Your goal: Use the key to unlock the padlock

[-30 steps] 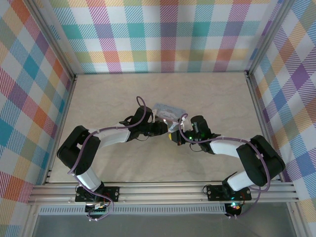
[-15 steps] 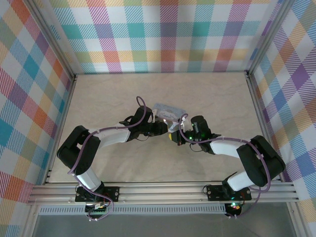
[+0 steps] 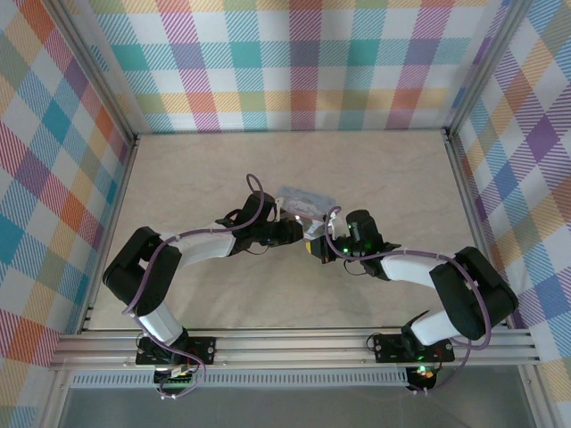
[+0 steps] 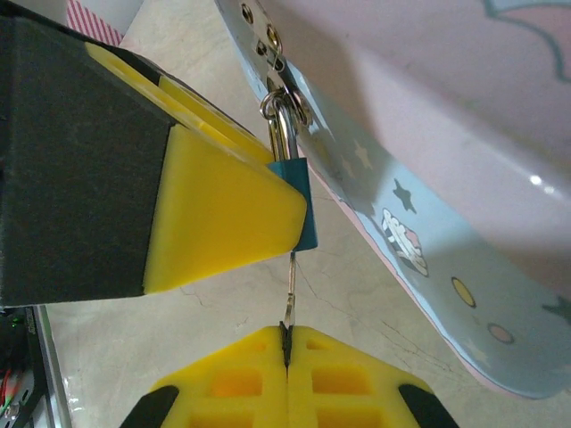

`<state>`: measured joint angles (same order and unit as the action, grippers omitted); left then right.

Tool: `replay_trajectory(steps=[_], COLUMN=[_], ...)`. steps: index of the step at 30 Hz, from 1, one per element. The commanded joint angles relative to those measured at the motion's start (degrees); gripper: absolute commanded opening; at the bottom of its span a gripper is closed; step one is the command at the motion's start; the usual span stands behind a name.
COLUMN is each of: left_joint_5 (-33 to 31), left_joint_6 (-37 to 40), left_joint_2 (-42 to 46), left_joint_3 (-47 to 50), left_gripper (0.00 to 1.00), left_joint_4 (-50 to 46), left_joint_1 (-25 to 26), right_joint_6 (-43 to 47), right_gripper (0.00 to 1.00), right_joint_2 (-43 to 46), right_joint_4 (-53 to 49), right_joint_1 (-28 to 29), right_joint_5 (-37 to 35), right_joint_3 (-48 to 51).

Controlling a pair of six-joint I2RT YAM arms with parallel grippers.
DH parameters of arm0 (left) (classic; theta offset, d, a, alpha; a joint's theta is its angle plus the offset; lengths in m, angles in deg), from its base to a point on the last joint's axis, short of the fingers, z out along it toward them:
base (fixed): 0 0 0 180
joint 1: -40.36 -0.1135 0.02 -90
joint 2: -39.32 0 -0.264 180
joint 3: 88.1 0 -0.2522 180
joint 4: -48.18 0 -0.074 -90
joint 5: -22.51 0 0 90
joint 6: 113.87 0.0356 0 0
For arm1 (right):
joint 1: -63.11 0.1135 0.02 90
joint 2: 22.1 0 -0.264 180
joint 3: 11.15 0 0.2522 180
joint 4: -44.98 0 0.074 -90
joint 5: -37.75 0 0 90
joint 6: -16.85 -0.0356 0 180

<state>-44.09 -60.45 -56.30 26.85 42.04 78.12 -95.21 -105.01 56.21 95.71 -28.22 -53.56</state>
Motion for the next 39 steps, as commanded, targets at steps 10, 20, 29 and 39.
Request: replay_trajectory(steps=[10,20,29,39], left_joint_5=[0.9,1.6,1.7,1.7], left_joint_6=[-0.8,-2.1,-2.1,-1.6], left_joint_2=[0.4,0.6,0.8,0.5], left_joint_3=[-1.3,-1.5,-1.5,-1.7], left_gripper=[0.29,0.29,0.29,0.29], left_joint_4=[1.8,3.2,2.9,2.2], left_joint_1=[0.5,0.5,0.6,0.6], right_joint_6=[-1.5,-1.1,-1.2,-1.8], right_gripper=[0.0,0.0,0.0,0.0], right_joint_2=[-1.2,-3.5,-4.2,-4.3], right_joint_4=[6.0,6.6,8.6,10.7], right_joint_1=[-0.3,-0.3,-0.4,-0.7], right_joint_5=[-0.1,-0.7,-0.9,-2.3], right_joint_3=[-0.1,-1.3,-1.1,-0.8])
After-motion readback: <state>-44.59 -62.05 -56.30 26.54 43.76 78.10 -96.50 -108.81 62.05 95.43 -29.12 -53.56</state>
